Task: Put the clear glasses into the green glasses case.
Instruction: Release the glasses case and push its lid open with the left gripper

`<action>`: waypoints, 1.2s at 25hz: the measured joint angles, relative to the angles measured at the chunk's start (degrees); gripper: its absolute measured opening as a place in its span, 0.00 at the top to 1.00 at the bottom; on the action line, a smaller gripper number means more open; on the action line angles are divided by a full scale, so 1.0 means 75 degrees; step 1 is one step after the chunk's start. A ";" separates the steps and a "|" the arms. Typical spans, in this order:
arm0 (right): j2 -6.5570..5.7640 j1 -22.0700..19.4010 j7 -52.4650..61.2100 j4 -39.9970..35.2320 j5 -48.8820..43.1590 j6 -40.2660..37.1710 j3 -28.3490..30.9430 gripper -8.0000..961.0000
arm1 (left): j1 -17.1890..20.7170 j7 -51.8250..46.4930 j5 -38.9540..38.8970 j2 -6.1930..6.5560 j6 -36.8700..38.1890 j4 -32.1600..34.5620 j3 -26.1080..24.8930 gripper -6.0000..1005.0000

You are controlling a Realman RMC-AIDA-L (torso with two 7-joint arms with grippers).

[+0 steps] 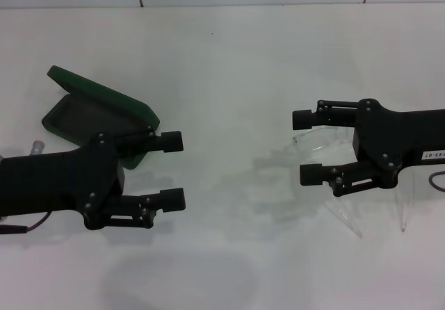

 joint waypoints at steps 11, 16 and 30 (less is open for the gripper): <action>0.0000 -0.0021 -0.0027 -0.0004 0.0001 0.0000 0.0014 0.08 | -0.0115 -0.0033 -0.0017 0.0015 -0.0006 0.0008 -0.0008 0.13; 0.0000 -0.0077 -0.0083 -0.0001 0.0103 -0.0001 0.0063 0.08 | -0.0133 -0.0050 -0.0018 0.0022 -0.0014 0.0017 -0.0065 0.13; -0.0027 -0.0981 -0.0754 0.0835 0.1341 -0.0083 0.2896 0.08 | -0.0495 -0.2641 0.0686 -0.0216 -0.2413 0.2916 -0.1187 0.13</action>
